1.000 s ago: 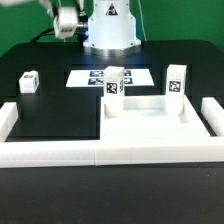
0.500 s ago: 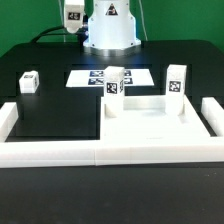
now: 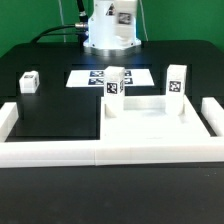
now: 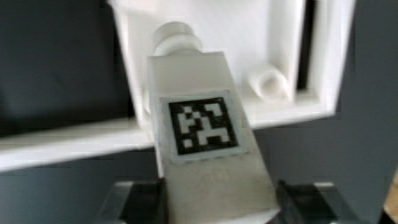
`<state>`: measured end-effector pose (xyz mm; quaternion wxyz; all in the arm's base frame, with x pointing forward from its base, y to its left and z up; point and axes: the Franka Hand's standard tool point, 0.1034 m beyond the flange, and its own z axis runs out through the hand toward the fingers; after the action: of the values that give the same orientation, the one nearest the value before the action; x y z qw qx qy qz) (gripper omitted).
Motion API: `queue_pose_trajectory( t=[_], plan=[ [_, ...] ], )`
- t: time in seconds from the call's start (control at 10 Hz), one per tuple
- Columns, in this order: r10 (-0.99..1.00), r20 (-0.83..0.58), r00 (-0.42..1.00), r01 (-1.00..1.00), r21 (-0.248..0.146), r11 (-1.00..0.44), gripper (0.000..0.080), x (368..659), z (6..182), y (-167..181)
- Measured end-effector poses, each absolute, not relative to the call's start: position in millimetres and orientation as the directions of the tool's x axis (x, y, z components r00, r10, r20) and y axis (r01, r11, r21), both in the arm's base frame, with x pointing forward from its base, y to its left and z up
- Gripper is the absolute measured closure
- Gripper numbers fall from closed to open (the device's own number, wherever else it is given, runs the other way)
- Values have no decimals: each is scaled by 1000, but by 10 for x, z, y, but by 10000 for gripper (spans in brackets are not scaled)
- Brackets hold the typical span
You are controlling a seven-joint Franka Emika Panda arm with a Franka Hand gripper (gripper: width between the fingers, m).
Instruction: Assemble square table
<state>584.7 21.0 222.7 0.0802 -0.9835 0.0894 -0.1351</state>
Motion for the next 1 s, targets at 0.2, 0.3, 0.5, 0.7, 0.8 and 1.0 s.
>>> queue_pose_trajectory(
  t=[0.2, 0.3, 0.5, 0.7, 0.8, 1.0],
  plan=[
    [-220, 309, 925, -167, -190, -968, 502, 6040, 2199, 352],
    [-227, 407, 885, -165, -183, -969, 502, 6080, 2232, 313],
    [-223, 488, 844, -158, -171, -973, 502, 6036, 2179, 324],
    [-222, 538, 814, -157, -165, -974, 502, 6053, 2169, 310],
    [-226, 558, 798, -159, -167, -973, 502, 6059, 2147, 332],
    [-211, 606, 767, -141, -162, -977, 502, 5919, 1698, 569]
  ],
)
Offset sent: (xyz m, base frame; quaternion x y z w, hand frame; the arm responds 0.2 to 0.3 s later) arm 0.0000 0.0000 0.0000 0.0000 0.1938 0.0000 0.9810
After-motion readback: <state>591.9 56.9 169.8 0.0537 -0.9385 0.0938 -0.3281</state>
